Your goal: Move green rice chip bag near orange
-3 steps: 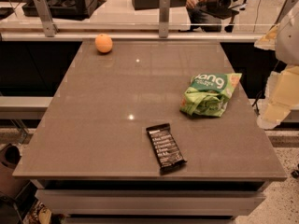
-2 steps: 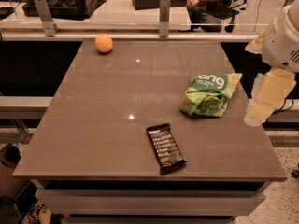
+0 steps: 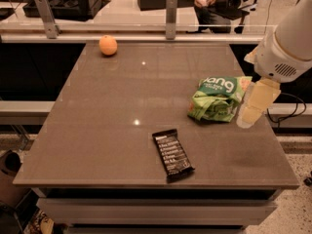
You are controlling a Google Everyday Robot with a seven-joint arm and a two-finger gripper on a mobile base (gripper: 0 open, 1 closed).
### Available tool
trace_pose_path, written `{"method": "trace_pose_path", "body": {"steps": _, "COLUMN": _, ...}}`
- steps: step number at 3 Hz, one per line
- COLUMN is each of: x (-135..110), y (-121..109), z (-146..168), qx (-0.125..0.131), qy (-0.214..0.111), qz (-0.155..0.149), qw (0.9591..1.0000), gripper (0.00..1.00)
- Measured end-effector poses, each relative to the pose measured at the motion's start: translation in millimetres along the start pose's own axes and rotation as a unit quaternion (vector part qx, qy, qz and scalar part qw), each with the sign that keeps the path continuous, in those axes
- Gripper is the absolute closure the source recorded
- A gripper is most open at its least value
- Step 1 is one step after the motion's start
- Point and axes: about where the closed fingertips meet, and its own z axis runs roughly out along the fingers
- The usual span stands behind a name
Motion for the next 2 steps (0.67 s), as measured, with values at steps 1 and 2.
{"method": "trace_pose_path", "body": {"steps": 1, "x": -3.0, "y": -15.1, "z": 24.7, "qx": 0.008, "qy": -0.03, "qz": 0.006, "qw": 0.9995, "gripper": 0.0}}
{"method": "trace_pose_path", "body": {"steps": 2, "x": -15.5, "y": -25.5, "z": 45.6, "qx": 0.01, "qy": -0.06, "qz": 0.006, "qw": 0.9982, "gripper": 0.0}}
